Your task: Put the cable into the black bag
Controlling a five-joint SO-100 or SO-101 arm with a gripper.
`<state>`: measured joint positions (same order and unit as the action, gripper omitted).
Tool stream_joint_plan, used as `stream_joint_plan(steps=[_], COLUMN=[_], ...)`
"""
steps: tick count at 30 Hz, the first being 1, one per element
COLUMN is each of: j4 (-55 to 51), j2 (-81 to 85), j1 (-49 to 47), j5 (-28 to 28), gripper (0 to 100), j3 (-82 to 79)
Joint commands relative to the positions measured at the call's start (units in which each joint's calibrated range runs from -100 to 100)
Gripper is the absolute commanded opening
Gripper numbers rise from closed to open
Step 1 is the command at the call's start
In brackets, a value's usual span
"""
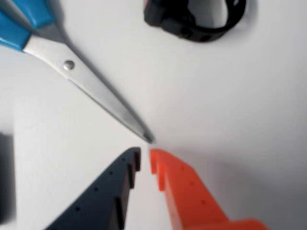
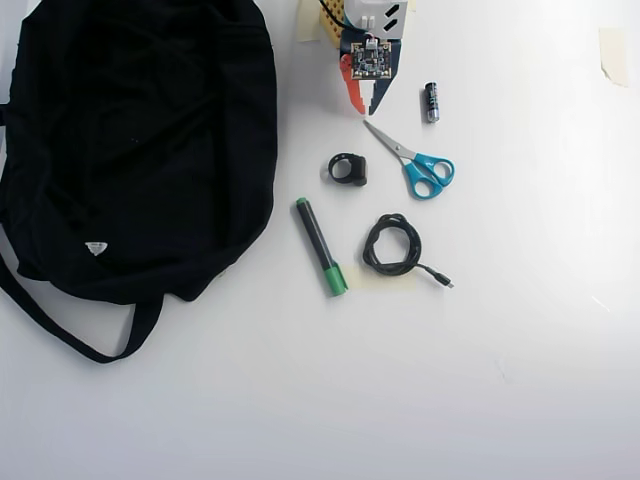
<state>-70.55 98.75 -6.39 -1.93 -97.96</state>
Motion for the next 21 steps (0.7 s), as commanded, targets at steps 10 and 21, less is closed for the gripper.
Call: stream_joint_plan(steps=[10,21], j4=[-1.6,-1.5], j2=[0.9,0.9], j1=[0.2,0.4], j5=[0.2,-0.3], gripper=[2,2], j3=[-1.3,-1.3])
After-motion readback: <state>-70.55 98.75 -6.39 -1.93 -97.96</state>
